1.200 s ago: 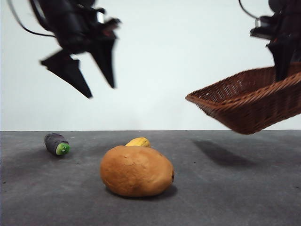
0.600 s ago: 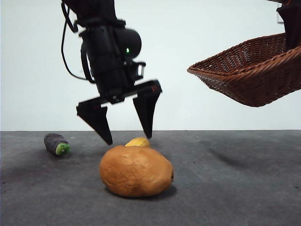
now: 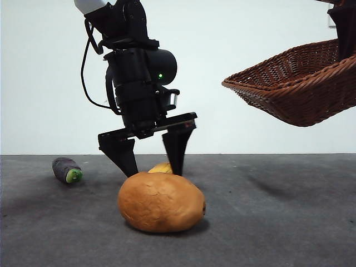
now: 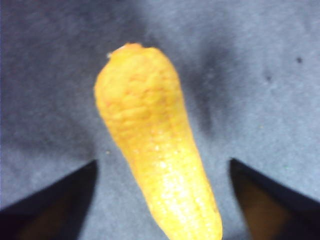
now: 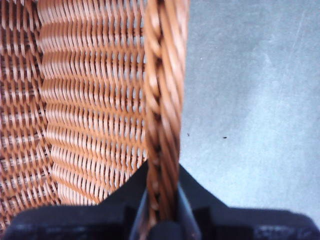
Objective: Help me put the vegetables on the table into the basket
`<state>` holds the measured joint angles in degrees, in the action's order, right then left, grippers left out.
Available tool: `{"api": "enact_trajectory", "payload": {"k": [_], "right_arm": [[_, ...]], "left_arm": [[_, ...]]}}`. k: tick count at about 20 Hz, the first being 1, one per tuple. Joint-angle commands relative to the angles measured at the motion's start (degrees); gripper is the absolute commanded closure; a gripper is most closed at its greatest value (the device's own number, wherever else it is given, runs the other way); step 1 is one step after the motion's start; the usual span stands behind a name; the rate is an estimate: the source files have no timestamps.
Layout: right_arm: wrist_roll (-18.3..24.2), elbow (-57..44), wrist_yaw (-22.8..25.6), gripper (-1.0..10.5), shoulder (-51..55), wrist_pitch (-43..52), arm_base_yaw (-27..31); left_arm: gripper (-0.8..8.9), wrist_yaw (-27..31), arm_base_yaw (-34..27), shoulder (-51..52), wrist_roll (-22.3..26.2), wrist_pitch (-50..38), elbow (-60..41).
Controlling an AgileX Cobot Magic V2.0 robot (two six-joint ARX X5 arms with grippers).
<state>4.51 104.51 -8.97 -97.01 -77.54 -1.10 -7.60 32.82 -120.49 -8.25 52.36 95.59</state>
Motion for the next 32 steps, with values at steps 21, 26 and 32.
{"api": "enact_trajectory", "payload": {"k": [21,26,32], "right_arm": [[-7.3,-0.7,-0.2,9.6,0.4,1.6,-8.3],[-8.9,-0.7,-0.7,9.6,0.4,2.6,-14.6],[-10.0,-0.7,-0.6,9.6,0.4,2.9,-19.3]], "left_arm": [[8.22,-25.3,0.0,11.6,-17.2,-9.2,16.5],[8.13,-17.8,0.5,11.3,-15.3,-2.6,16.5],[4.57,-13.3,0.5,10.8,-13.8,2.4,16.5]]}}
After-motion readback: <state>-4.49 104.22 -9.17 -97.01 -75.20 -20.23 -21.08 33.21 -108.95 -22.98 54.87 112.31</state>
